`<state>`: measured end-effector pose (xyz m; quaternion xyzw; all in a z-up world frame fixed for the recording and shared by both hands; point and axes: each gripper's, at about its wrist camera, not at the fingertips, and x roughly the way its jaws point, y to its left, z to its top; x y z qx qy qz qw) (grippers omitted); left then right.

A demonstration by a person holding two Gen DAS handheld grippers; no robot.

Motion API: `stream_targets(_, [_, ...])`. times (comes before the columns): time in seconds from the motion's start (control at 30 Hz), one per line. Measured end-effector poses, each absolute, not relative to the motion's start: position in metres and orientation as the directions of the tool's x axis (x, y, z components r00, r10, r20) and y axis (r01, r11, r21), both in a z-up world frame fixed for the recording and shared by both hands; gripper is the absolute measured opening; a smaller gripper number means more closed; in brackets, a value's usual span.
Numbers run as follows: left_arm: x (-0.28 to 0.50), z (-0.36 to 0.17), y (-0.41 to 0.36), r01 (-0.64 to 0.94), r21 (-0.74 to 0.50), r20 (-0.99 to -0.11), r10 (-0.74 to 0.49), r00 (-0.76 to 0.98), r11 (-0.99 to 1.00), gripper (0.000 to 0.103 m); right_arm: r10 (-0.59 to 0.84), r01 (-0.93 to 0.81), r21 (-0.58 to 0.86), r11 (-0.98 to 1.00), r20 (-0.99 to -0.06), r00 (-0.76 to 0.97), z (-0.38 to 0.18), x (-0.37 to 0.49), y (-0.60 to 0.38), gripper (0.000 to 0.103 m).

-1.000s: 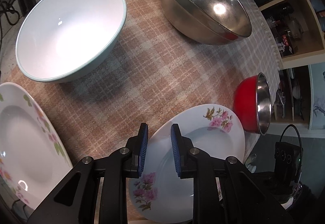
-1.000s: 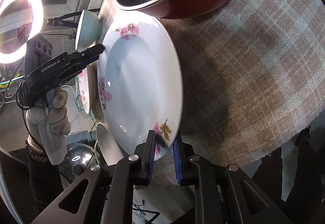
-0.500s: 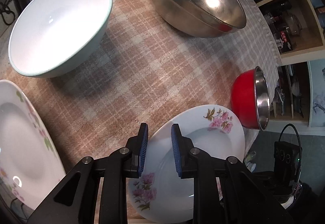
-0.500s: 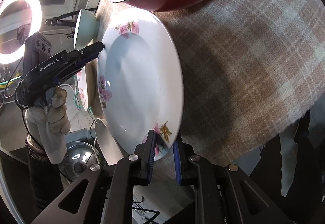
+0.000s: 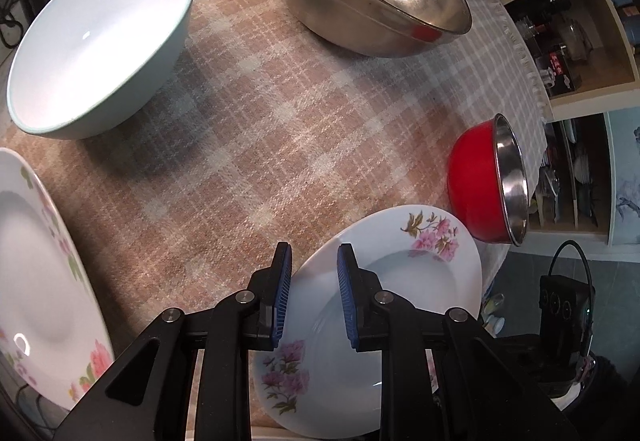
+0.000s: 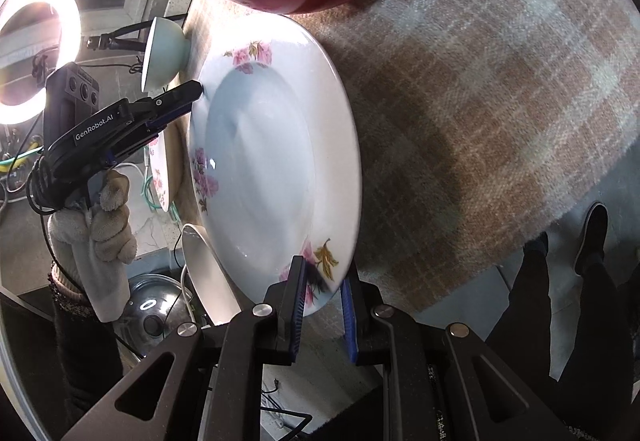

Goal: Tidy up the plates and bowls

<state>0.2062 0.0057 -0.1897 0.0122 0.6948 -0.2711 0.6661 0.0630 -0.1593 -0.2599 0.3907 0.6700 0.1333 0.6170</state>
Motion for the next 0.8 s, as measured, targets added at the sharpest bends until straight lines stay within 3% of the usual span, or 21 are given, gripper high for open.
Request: stream_targets(0.8, [0.188, -0.191, 0.013, 0.348, -0.378, -0.926, -0.351, -0.142, 0.858, 0.021, 0.659, 0.354, 0.64, 0.682, -0.748, 0.082, -0.26, 0.058, -0.183, 0.016])
